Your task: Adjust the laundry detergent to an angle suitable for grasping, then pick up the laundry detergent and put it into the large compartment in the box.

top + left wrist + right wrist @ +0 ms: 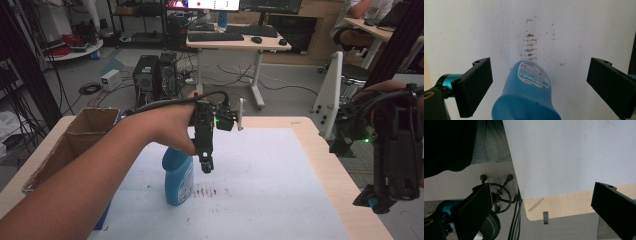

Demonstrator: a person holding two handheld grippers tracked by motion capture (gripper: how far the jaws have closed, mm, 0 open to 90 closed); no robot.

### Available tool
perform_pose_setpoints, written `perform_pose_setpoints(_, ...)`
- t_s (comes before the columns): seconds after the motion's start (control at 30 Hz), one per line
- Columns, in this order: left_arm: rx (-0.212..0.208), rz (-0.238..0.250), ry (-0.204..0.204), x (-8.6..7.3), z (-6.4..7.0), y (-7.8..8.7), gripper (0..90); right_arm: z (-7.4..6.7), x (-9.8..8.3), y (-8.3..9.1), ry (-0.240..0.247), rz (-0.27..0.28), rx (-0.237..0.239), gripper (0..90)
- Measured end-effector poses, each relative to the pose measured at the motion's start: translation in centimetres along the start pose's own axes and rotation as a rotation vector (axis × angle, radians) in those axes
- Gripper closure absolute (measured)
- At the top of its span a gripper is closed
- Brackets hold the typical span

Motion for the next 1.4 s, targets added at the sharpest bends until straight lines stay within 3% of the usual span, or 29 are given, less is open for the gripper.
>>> perform_pose_setpoints(0.37,0.004,-0.023,0.016,-0.2,0.1,0.1,6.3,0.5,0.3,-0.4,0.015,0.002,-0.006,2.6)
perform_pose_setpoints(0.57,0.002,-0.008,0.021,-0.3,0.1,0.3,6.3,0.6,0.6,-0.4,0.034,0.014,-0.001,2.6)
perform_pose_setpoints(0.87,-0.002,-0.015,0.014,-0.5,0.0,0.0,6.3,1.0,0.5,-0.8,0.014,0.023,-0.003,2.6)
perform_pose_setpoints(1.03,0.001,0.000,0.019,-0.5,0.0,0.0,6.3,0.6,0.9,-1.0,0.030,0.014,0.005,2.6)
perform_pose_setpoints(1.4,0.004,0.000,0.003,0.2,0.6,-0.1,6.3,0.1,0.3,-0.9,0.013,0.004,-0.005,2.6)
Point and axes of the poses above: each handheld gripper's, and its own axes: y roughly backward along the jaws, x roughly out of its top, z roughly to its right, the point moved 7 cm from there along -y, roughly forward along the jaws, and after that the axes turned 10 degrees about -x, right-handed, at the moved point
